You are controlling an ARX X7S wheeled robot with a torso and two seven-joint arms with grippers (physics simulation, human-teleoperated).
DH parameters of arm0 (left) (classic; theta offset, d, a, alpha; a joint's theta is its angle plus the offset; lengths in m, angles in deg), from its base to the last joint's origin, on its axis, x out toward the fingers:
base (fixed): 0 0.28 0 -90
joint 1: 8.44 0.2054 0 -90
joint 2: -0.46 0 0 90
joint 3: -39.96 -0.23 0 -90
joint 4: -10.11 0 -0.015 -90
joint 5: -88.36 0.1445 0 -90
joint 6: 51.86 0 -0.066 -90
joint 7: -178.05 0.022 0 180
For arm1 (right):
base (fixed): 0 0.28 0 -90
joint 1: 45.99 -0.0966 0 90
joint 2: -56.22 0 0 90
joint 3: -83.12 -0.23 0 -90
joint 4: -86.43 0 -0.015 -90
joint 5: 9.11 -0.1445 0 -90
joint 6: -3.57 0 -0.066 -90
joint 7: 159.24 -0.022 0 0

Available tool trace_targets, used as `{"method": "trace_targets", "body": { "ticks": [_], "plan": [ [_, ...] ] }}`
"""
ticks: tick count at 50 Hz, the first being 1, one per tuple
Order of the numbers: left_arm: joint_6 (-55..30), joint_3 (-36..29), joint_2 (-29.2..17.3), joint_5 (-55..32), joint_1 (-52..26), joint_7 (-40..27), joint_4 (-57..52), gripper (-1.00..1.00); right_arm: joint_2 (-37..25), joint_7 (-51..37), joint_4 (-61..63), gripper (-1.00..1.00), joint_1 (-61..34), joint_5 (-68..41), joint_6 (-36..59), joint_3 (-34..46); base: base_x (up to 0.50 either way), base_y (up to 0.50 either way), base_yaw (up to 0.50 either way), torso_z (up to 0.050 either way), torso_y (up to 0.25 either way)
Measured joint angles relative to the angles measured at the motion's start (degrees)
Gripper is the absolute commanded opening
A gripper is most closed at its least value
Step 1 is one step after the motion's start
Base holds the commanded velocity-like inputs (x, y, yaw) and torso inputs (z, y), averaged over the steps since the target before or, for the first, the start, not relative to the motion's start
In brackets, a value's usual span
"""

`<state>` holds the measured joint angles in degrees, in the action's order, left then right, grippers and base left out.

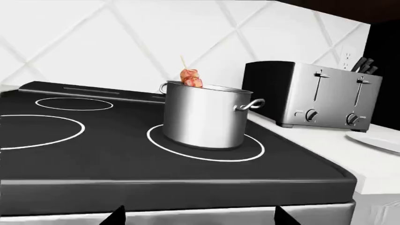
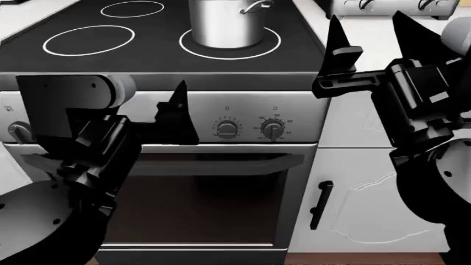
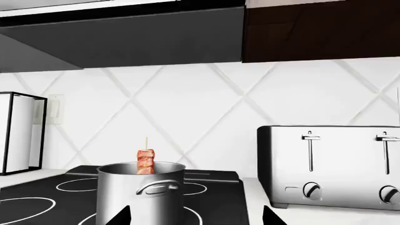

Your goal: Frozen meat rests on a plate on the counter. Retrieve the meat and place it in a pot on a burner. Then turn the burner on.

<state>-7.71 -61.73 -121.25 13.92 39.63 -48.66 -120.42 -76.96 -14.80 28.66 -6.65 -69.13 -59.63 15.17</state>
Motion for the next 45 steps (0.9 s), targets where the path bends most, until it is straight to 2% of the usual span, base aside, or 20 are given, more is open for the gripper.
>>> {"method": "trace_targets", "body": {
  "ticks": [21,45],
  "plan": [
    [1.75,-3.27,2.97,6.08,2.84,1.02,2.50,1.00,-0.69,-1.60,7.00,1.00,6.11,10.57,-5.96,0.55,0.00,0.00,0.00,-0.050,0.000],
    [2.40,-3.79,3.15,7.40,3.12,0.59,2.74,1.00,-0.58,-1.08,7.40,1.00,8.31,13.11,-8.41,0.64,0.00,0.00,0.00,-0.050,0.000]
  ]
}}
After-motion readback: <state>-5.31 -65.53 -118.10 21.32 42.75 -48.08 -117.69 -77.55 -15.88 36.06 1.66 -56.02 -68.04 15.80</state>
